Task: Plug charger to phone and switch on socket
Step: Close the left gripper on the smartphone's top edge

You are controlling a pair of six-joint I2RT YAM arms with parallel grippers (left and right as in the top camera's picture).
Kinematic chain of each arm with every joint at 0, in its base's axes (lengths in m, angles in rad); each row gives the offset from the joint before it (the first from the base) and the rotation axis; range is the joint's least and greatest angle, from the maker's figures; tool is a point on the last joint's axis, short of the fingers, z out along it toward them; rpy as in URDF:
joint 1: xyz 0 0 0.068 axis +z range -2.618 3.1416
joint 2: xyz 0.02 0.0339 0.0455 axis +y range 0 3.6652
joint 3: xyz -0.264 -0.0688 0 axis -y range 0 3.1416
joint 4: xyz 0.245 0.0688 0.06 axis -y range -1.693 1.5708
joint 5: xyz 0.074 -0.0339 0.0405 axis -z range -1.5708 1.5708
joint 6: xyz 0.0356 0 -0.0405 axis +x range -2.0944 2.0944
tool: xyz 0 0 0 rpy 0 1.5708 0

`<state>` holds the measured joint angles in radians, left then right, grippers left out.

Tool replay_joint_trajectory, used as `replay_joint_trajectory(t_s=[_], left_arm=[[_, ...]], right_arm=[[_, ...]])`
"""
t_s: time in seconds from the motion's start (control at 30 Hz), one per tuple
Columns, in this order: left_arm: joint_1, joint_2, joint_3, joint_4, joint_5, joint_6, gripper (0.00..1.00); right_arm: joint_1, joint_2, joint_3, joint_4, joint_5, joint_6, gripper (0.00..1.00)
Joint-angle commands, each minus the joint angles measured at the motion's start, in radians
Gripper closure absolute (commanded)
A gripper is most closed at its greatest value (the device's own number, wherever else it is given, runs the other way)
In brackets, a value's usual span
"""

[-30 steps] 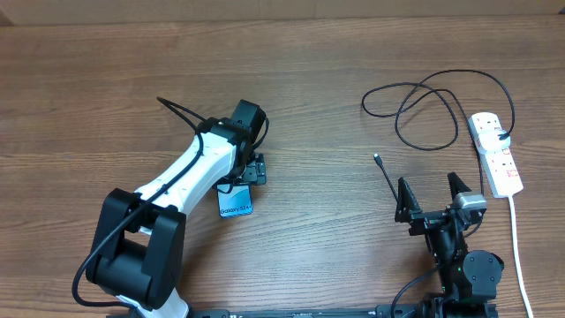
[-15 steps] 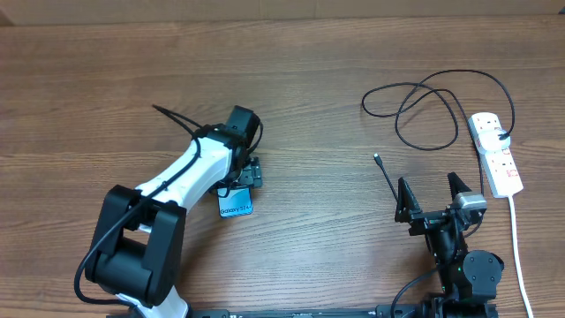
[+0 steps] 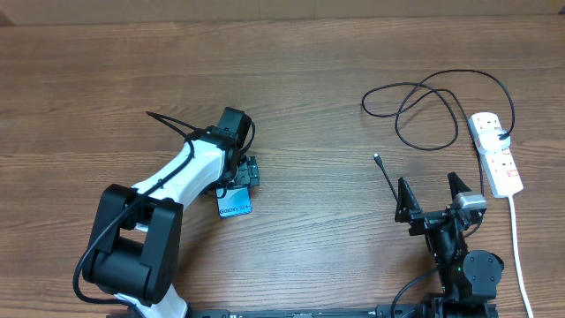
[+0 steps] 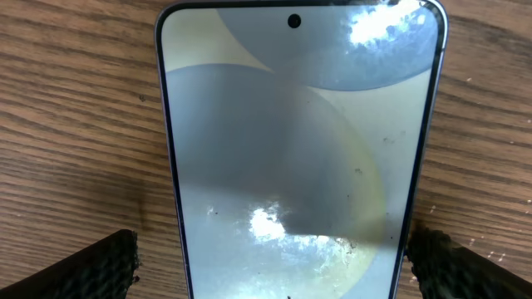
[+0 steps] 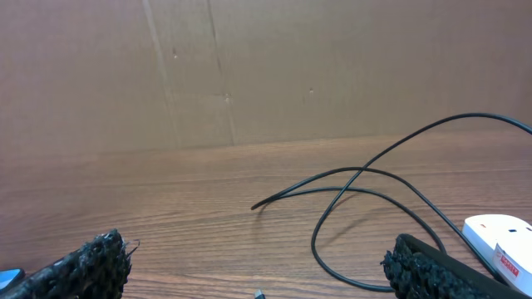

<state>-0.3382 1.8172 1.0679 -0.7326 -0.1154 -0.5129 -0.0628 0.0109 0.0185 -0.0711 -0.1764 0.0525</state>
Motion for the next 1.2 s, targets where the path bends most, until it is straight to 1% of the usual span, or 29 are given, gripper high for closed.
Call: replay_joint_trajectory(t_s=[0.0, 0.37, 0.57, 0.7, 0.9, 1.17], left_arm=[[0.004, 0.031, -0.013, 0.001, 0.009, 0.023, 0.00], [0.004, 0.162, -0.013, 0.002, 0.066, 0.023, 0.00], [0.004, 0.230, -0.013, -0.031, 0.098, 0.023, 0.00], [0.004, 0.236, -0.013, -0.060, 0.093, 0.051, 0.00], [0.004, 0.236, -0.013, -0.121, 0.056, 0.054, 0.00], [0.005, 0.236, -0.013, -0.138, 0.057, 0.053, 0.00]], right_arm=[[0.006, -0.008, -0.010, 0.005, 0.004, 0.002, 0.00], [0.006, -0.008, -0.010, 0.005, 0.004, 0.002, 0.00], [0.006, -0.008, -0.010, 0.005, 0.004, 0.002, 0.00], [0.006, -0.008, -0.010, 0.005, 0.003, 0.002, 0.00], [0.006, -0.008, -0.010, 0.005, 0.003, 0.002, 0.00], [0.006, -0.008, -0.010, 0.005, 0.003, 0.002, 0.00]])
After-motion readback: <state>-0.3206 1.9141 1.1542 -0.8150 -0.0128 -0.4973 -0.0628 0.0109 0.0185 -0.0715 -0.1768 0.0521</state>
